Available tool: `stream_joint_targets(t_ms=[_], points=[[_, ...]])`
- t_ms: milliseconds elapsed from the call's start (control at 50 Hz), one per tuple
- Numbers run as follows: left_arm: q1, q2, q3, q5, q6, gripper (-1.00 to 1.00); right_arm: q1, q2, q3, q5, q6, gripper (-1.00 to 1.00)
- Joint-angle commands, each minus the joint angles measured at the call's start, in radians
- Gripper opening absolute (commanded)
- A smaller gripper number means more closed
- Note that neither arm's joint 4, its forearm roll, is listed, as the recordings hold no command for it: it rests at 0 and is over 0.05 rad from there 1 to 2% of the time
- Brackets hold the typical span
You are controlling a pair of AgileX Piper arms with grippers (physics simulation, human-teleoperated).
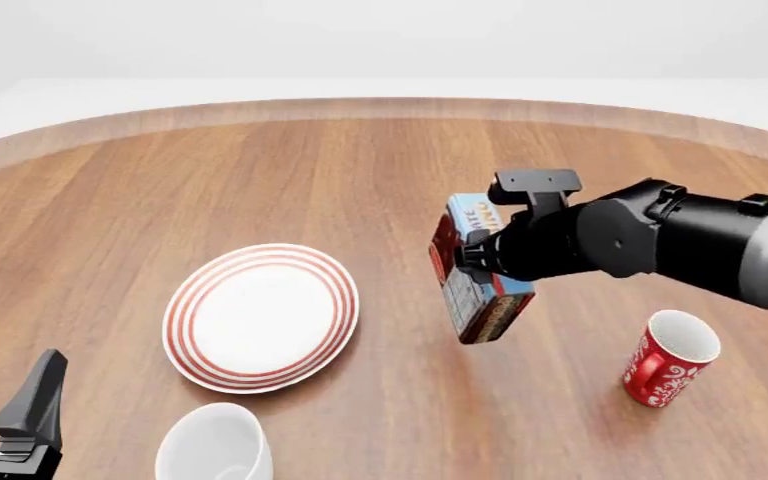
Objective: Pick up the white mug and put it on the plate, and put the chocolate pudding to the right of the plate.
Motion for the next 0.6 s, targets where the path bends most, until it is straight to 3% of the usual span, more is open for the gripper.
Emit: stream_joint_targets(t_ms=[20, 600], points=[[0.000, 0.000, 0.000, 0.000, 0.000, 1.00, 0.011, 0.073, -0.039, -0.017, 0.011, -1.00], [0.000, 0.000, 0.000, 0.000, 0.000, 1.00, 0.025, 0.177, -0.056, -0.056, 0.028, -1.00]])
